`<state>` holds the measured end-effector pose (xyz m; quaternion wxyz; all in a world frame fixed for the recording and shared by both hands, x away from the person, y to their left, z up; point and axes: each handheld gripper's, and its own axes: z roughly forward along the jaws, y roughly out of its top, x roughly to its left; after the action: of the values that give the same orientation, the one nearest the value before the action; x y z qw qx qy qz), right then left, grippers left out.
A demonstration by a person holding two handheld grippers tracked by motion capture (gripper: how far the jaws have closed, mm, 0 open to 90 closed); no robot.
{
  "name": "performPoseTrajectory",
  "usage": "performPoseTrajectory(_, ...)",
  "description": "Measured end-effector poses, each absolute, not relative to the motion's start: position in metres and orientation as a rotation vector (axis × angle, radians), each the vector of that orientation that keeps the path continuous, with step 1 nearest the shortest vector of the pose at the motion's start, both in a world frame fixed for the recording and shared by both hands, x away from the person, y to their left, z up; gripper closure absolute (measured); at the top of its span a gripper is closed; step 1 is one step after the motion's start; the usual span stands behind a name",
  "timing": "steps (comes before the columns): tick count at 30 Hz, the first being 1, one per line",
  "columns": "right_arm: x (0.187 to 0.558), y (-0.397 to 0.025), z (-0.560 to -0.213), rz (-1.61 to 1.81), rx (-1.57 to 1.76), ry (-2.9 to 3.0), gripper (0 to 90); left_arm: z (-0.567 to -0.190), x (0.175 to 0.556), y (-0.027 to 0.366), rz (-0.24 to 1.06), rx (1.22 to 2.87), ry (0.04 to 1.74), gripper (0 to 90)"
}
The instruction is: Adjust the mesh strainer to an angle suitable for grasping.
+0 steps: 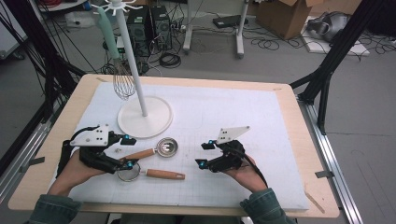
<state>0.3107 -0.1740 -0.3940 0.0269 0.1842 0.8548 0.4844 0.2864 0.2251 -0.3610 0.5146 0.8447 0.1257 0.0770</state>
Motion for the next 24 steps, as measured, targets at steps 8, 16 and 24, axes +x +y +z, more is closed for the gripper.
performPoseTrajectory(8,0.309,-0.183,-0.391,1.526,0.582,2.615,34.2,-0.368,0.288,0.217,0.158,2.057,0.286,33.8)
performPoseTrajectory(16,0.306,-0.195,-0.393,1.524,0.612,2.6,34.2,-0.375,0.29,0.213,0.142,2.082,0.276,35.1)
performPoseTrajectory(24,0.307,-0.199,-0.394,1.53,0.617,2.591,34.2,-0.384,0.291,0.209,0.121,2.1,0.273,35.0)
